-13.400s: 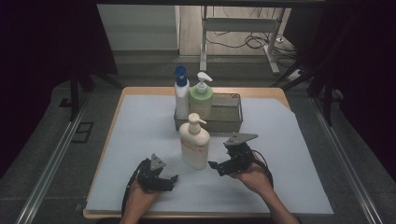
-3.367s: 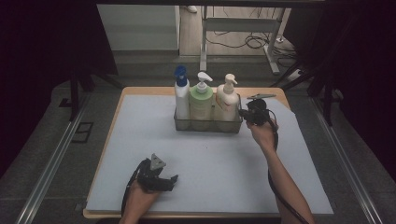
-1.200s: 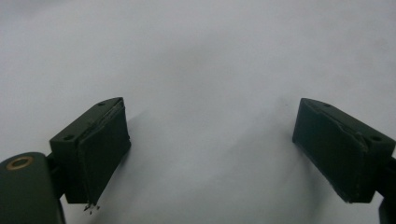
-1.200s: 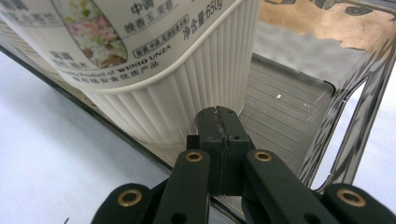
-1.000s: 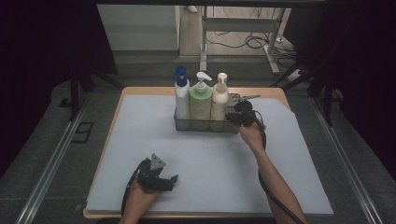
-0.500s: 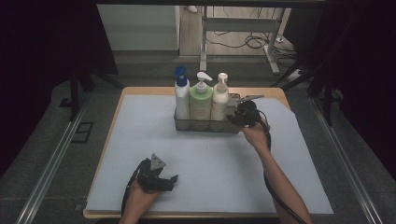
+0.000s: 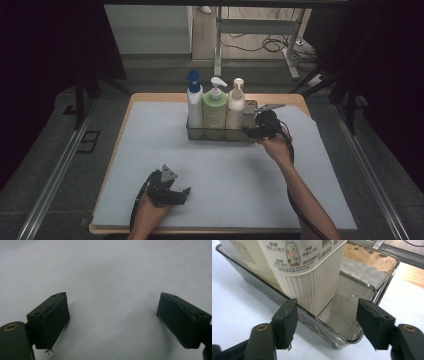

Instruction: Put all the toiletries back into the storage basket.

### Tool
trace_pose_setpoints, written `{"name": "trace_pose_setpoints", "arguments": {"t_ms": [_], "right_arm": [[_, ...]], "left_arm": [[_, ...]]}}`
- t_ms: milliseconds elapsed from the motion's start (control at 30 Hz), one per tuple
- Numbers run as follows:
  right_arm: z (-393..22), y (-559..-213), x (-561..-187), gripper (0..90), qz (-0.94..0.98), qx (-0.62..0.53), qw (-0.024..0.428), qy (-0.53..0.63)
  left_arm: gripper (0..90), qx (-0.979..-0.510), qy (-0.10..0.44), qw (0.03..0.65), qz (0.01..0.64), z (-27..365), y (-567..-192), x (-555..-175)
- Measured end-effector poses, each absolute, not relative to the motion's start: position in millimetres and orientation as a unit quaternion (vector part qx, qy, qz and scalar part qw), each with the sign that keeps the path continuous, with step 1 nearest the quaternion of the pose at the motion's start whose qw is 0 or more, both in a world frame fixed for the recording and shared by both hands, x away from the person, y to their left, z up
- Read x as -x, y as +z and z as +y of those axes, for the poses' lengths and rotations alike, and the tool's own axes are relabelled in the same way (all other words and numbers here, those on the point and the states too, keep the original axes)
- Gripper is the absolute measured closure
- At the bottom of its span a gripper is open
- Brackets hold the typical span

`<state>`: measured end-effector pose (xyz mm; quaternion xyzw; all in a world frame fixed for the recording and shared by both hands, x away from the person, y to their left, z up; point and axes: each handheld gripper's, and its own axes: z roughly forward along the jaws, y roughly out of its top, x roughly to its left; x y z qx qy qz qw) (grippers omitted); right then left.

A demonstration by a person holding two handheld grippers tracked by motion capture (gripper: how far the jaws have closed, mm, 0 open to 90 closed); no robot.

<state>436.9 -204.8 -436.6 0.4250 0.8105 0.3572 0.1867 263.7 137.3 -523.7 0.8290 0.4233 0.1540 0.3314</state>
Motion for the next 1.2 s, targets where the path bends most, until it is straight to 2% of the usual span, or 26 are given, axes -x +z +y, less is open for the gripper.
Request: {"name": "trace_pose_setpoints", "arguments": {"t_ms": [567,1200], "right_arm": [[-212.9,-432.3,-415.7,24.7,0.820,-0.407,0.174,0.362],[-227.4,-435.2,-389.6,4.7,0.839,-0.377,0.176,0.350]], "left_arm": [[10.6,-0.829,0.154,0.331,0.423,137.3,-523.7,-263.7],[10.6,-0.829,0.154,0.331,0.423,137.3,-523.7,-263.7]]}}
